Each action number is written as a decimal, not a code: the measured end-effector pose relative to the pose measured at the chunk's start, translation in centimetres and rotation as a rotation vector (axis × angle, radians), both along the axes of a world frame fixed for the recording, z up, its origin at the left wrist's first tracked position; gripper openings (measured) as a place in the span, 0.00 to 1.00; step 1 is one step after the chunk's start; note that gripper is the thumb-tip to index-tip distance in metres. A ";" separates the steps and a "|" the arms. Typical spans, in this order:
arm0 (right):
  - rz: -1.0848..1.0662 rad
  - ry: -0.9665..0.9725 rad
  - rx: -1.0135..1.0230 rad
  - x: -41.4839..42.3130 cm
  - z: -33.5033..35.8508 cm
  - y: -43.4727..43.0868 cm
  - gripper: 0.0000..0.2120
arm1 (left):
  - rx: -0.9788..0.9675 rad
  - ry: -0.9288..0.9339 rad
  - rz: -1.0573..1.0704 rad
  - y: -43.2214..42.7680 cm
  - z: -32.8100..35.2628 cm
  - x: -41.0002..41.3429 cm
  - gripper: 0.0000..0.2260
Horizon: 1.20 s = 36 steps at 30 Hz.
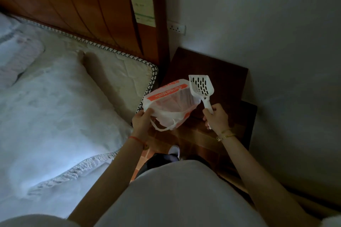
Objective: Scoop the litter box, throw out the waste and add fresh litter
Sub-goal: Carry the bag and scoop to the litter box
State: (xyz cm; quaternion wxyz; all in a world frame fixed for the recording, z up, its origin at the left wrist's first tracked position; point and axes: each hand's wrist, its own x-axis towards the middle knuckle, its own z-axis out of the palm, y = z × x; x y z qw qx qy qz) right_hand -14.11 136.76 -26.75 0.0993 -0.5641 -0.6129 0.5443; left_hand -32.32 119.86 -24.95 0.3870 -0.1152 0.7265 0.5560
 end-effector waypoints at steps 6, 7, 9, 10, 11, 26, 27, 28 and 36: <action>0.157 0.037 0.005 1.6 1.2 -1.2 0.10 | 0.009 0.042 0.174 -4.3 2.3 3.4 0.04; 0.188 0.035 0.005 2.0 1.4 -1.4 0.10 | 0.015 0.042 0.219 -5.0 2.6 4.3 0.05; 0.263 0.035 0.007 3.0 1.8 -1.8 0.11 | 0.028 0.042 0.310 -6.6 2.8 6.5 0.05; 0.296 0.042 0.007 3.5 2.0 -2.1 0.12 | 0.037 0.042 0.352 -7.4 2.8 7.7 0.04; 0.328 0.048 0.009 4.0 2.1 -2.3 0.12 | 0.045 0.035 0.399 -8.1 2.8 8.9 0.04; 1.000 0.092 0.093 5.2 3.1 -9.3 0.13 | 0.152 0.056 1.026 -18.5 4.2 25.7 0.15; 1.050 0.096 0.097 4.9 3.3 -10.3 0.13 | 0.152 0.064 1.071 -19.4 4.4 26.5 0.15; 1.101 0.102 0.101 4.5 3.5 -11.5 0.12 | 0.153 0.068 1.126 -20.4 4.6 27.3 0.14; 1.446 0.112 0.089 2.4 4.5 -21.5 0.14 | 0.152 0.106 1.464 -28.0 4.8 33.6 0.11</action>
